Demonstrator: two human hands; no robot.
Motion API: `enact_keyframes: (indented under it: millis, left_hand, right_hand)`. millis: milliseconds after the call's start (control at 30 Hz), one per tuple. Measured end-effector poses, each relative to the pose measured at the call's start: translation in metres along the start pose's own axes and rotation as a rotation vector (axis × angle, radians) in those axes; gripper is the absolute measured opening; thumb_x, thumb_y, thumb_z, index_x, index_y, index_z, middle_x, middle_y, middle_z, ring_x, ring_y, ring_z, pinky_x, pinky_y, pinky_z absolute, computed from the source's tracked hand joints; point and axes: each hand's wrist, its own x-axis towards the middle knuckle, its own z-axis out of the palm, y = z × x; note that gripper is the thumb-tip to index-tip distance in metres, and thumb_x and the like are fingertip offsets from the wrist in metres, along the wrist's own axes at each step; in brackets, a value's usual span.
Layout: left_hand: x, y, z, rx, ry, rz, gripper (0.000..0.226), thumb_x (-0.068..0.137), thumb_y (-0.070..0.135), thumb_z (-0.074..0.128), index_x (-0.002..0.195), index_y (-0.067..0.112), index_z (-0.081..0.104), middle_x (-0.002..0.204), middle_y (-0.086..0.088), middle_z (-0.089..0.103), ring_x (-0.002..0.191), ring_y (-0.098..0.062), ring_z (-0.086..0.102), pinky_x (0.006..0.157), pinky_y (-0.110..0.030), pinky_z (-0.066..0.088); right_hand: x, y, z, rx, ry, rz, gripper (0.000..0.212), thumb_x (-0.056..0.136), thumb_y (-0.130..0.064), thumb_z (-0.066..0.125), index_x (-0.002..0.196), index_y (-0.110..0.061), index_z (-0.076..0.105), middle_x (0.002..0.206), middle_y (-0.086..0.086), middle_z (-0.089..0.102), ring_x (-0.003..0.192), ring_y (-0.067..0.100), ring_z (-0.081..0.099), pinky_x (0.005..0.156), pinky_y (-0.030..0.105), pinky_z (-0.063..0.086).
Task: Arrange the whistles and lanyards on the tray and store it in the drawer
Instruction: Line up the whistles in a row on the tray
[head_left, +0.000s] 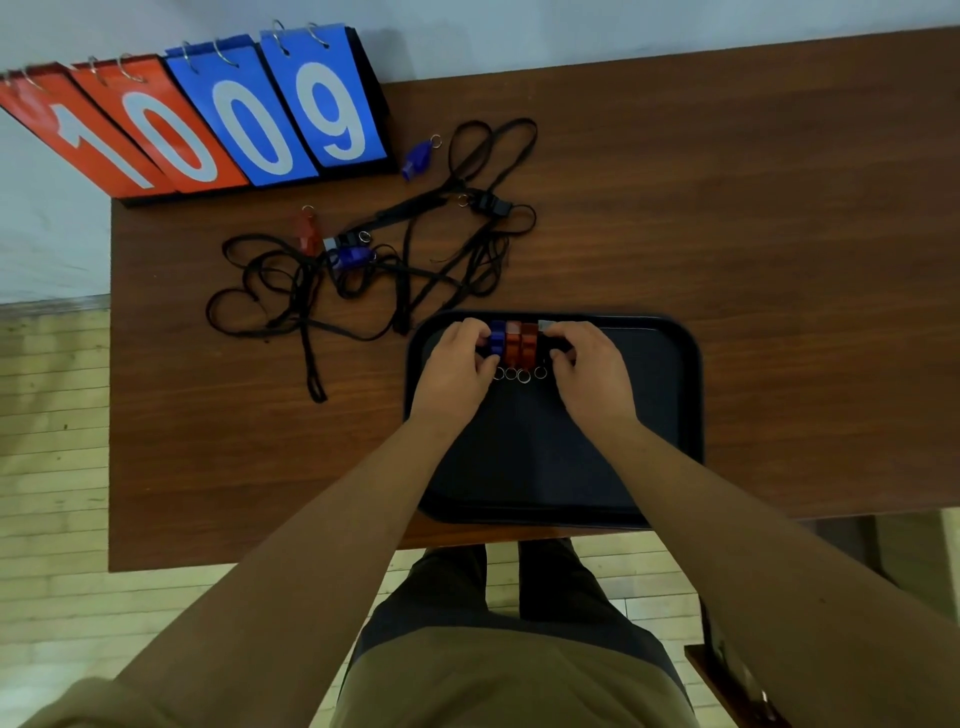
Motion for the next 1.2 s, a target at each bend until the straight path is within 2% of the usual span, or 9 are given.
enact_keyframes:
  millis: [167,300,467,600,700,833,1033,1133,1200]
  left_hand:
    - [-0.001,-0.001,-0.006,-0.004,-0.025,-0.007,0.026,0.093,0.019,0.066,0.118,0.018,0.058,0.113,0.005,0.055,0.079,-0.003,0.058,0.075,-0.021,0.051]
    - [0.0,0.0,-0.027,-0.018,0.015,0.014,0.022,0.095,0.023,0.062,0.116,0.017,0.058,0.11,0.007,0.053,0.078,-0.002,0.058,0.072,-0.021,0.052]
    - [0.019,-0.014,-0.076,0.033,0.123,0.005,0.013,0.097,0.023,0.058,0.109,0.019,0.058,0.107,0.006,0.052,0.082,-0.005,0.056,0.071,-0.019,0.048]
    - [0.038,-0.044,-0.114,0.095,0.18,-0.098,0.019,0.096,0.021,0.057,0.114,0.017,0.058,0.118,0.0,0.05,0.099,-0.015,0.056,0.084,-0.03,0.05]
    - [0.05,-0.07,-0.133,0.168,0.228,-0.105,0.025,0.096,0.019,0.058,0.121,0.016,0.059,0.126,-0.006,0.048,0.113,-0.021,0.052,0.094,-0.039,0.052]
    - [0.074,-0.095,-0.154,0.251,0.29,-0.121,0.025,0.096,0.012,0.056,0.12,0.011,0.063,0.125,-0.011,0.05,0.118,-0.027,0.048,0.1,-0.042,0.048]
    - [0.109,-0.12,-0.164,0.254,0.173,-0.104,0.038,0.1,0.019,0.052,0.137,0.018,0.057,0.124,-0.014,0.048,0.118,-0.031,0.047,0.098,-0.043,0.048]
    - [0.119,-0.134,-0.163,0.254,0.124,-0.043,0.036,0.099,0.01,0.052,0.133,0.015,0.063,0.118,-0.019,0.048,0.109,-0.036,0.051,0.097,-0.048,0.049]
    - [0.121,-0.137,-0.166,0.232,0.102,-0.039,0.035,0.098,0.006,0.052,0.129,0.012,0.066,0.122,-0.019,0.048,0.112,-0.035,0.053,0.102,-0.043,0.047]
  right_hand:
    - [0.002,-0.002,-0.007,0.006,-0.013,-0.003,0.03,0.097,-0.009,0.057,0.125,-0.017,0.065,0.12,-0.003,0.059,0.1,0.012,0.059,0.091,0.031,0.054]
    - [0.007,-0.011,-0.021,0.028,-0.02,0.033,0.031,0.097,-0.012,0.056,0.126,-0.017,0.063,0.124,-0.005,0.057,0.095,0.005,0.057,0.081,0.015,0.047]
    - [0.038,-0.048,-0.036,0.054,-0.023,-0.024,0.034,0.096,-0.017,0.056,0.13,-0.016,0.059,0.132,-0.003,0.057,0.116,0.014,0.057,0.101,0.034,0.05]
    - [0.069,-0.085,-0.028,0.011,-0.053,-0.111,0.033,0.095,-0.018,0.059,0.128,-0.013,0.059,0.127,0.001,0.058,0.116,0.015,0.055,0.1,0.031,0.047]
    - [0.088,-0.108,-0.008,-0.024,-0.081,-0.184,0.034,0.094,-0.019,0.059,0.127,-0.01,0.059,0.124,0.004,0.058,0.115,0.017,0.055,0.1,0.036,0.048]
    - [0.111,-0.14,0.024,-0.08,-0.167,-0.257,0.035,0.095,-0.021,0.059,0.129,-0.01,0.058,0.127,0.005,0.057,0.117,0.019,0.054,0.1,0.036,0.047]
    - [0.131,-0.178,0.08,-0.113,-0.215,-0.358,0.027,0.093,-0.018,0.061,0.118,-0.009,0.061,0.119,0.008,0.058,0.111,0.024,0.054,0.09,0.038,0.051]
    - [0.132,-0.183,0.101,-0.182,-0.241,-0.366,0.026,0.092,-0.018,0.063,0.117,-0.01,0.062,0.117,0.009,0.059,0.111,0.027,0.055,0.092,0.041,0.051]
    - [0.132,-0.182,0.109,-0.243,-0.243,-0.347,0.027,0.091,-0.018,0.065,0.117,-0.012,0.063,0.117,0.009,0.06,0.113,0.029,0.055,0.095,0.044,0.05]
